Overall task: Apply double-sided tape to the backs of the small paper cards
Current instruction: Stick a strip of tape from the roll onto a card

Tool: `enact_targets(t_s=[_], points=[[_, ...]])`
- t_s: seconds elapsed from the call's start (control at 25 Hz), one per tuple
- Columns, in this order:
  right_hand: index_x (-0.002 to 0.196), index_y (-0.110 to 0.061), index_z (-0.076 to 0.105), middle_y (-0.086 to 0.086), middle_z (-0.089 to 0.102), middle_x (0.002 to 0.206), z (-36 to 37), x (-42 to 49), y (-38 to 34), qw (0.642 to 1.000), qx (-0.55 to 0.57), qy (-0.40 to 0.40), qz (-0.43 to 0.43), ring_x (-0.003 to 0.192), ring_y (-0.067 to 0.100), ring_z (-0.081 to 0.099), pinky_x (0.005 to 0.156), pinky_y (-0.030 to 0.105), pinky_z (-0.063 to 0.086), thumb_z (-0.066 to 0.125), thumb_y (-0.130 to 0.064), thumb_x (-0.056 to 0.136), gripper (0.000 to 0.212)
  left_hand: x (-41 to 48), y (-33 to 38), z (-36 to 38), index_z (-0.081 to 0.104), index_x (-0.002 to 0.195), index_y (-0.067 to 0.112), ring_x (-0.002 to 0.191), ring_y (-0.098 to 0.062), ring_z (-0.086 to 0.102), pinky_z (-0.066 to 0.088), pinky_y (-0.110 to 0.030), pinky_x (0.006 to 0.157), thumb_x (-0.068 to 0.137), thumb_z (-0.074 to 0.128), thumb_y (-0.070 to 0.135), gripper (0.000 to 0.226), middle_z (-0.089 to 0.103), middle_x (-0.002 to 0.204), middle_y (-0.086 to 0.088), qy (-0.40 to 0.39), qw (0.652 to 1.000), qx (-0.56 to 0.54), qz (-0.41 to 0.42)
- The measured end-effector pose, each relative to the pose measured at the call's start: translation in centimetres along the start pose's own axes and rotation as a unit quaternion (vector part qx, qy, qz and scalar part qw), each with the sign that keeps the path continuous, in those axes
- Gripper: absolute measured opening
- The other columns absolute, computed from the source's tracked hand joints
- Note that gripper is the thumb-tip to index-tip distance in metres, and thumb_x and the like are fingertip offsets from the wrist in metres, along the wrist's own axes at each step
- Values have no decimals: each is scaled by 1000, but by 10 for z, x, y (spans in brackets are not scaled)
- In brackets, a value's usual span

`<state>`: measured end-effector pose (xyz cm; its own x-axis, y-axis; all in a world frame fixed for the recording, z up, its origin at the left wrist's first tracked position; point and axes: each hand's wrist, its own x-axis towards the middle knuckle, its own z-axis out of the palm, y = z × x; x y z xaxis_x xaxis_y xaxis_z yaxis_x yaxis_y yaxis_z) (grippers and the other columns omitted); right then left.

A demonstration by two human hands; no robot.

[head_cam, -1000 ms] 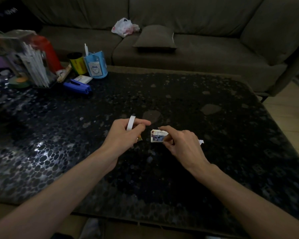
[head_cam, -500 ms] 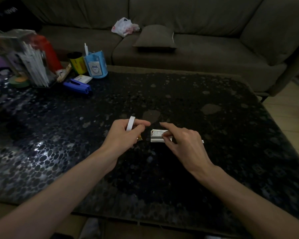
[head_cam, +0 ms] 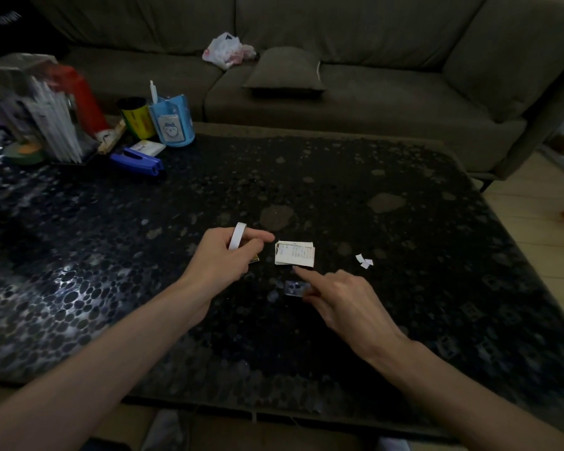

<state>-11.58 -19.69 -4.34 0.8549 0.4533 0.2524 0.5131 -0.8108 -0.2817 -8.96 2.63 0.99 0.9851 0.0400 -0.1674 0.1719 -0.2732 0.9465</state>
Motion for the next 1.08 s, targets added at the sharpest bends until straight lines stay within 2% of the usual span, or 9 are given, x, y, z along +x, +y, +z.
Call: enact_targets(t_s=[0.12,0.24,0.4,0.6,0.72,0.8,0.88,1.0,1.08], points=[[138,-21,63,0,76,100,-2,1,-2,1000,13,-3,4,91,19,70,83,36,56,78,-24,92,48,1,-2,1,83,97,32,48,1,44,37,-13,46,103,60,19,27,53,53,15,-3,1000,0,-4],[130,-25,62,-8,78,106,-4,6,-4,998,61,-21,11,98,9,72,91,34,58,78,-27,92,41,2,-3,1,83,97,31,47,1,44,36,-13,45,103,60,19,26,52,51,16,-2,1000,-1,-6],[133,-35,51,-18,78,100,-9,13,-2,988,130,-52,71,93,-10,66,93,18,54,83,-27,87,57,2,-2,0,82,99,31,45,1,44,37,-13,44,104,60,20,25,51,50,15,-17,1000,3,-16],[140,-41,46,-22,76,98,-16,18,-3,976,142,-118,112,99,-7,68,94,21,51,84,-37,85,67,-1,0,0,82,99,34,52,0,47,39,-14,50,103,61,24,23,54,50,20,-16,999,9,-29],[135,-41,52,-21,78,98,-24,19,-2,961,179,-155,139,99,-8,68,87,17,47,81,-37,88,55,-2,2,1,82,99,35,58,-2,51,41,-15,55,102,63,24,21,60,55,21,-27,999,7,-32],[123,-34,65,-16,80,93,-28,21,-2,925,309,-128,178,94,-5,73,84,15,50,78,-23,93,35,-3,2,1,81,100,36,57,2,57,43,-13,56,99,68,22,20,66,62,18,-40,999,21,-22],[107,-32,77,-9,81,92,-34,24,-4,865,437,-90,229,91,2,76,79,16,54,75,-14,95,22,-4,0,1,81,103,38,61,5,59,43,-11,59,95,72,20,22,69,69,14,-60,997,44,3],[98,-36,82,-7,80,93,-39,26,-8,803,520,-100,272,84,1,75,66,13,54,74,-16,95,22,-1,-2,-1,81,105,38,66,3,61,47,-12,62,91,76,15,28,70,75,12,-95,992,66,46],[102,-36,82,-6,79,91,-40,27,-8,779,548,-111,284,79,0,72,68,17,52,75,-18,94,20,1,-4,0,82,103,37,64,1,61,47,-12,63,89,79,14,28,69,72,12,-108,988,77,76]])
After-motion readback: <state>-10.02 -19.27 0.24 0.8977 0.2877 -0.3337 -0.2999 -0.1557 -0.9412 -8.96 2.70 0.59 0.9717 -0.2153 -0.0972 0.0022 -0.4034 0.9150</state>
